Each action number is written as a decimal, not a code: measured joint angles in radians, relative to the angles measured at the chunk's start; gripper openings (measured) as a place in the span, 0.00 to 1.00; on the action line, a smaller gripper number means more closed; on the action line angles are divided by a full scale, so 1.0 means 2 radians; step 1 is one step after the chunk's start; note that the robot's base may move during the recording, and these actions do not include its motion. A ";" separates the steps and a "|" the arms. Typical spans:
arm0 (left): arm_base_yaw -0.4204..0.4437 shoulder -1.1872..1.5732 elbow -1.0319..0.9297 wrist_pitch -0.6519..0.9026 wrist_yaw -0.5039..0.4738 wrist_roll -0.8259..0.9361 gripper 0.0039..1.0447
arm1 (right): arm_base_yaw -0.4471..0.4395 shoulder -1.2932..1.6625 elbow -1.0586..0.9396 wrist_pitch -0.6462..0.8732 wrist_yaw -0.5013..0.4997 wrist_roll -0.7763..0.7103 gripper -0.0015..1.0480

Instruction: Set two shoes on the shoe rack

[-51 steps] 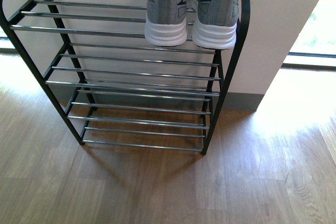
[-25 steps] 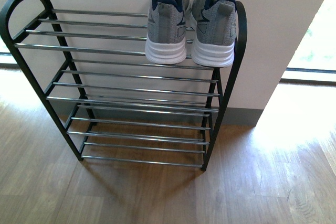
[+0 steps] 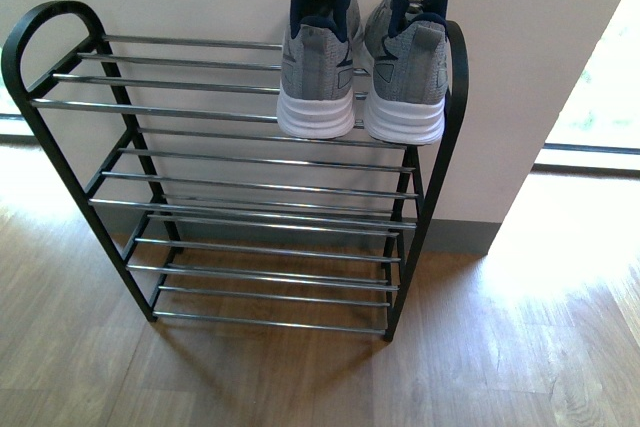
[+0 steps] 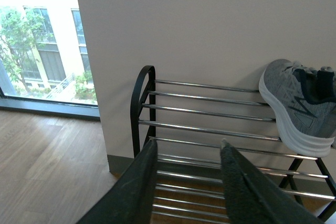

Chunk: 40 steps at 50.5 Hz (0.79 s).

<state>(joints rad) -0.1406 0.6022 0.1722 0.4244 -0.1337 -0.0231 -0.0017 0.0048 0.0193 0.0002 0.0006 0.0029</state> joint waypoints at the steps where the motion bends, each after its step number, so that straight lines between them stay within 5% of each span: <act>1: 0.002 -0.005 -0.003 -0.001 0.002 0.001 0.27 | 0.000 0.000 0.000 0.000 0.000 0.000 0.91; 9: 0.027 -0.038 -0.025 -0.012 0.030 0.004 0.01 | 0.000 0.000 0.000 0.000 0.000 0.000 0.91; 15: 0.068 -0.070 -0.041 -0.027 0.062 0.006 0.01 | 0.000 0.000 0.000 0.000 0.000 0.000 0.91; 40: 0.068 -0.159 -0.080 -0.073 0.067 0.006 0.01 | 0.000 0.000 0.000 0.000 0.000 0.000 0.91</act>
<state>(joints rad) -0.0036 0.2848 0.0132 0.2790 -0.0006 -0.0101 -0.0017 0.0048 0.0193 0.0002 0.0006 0.0029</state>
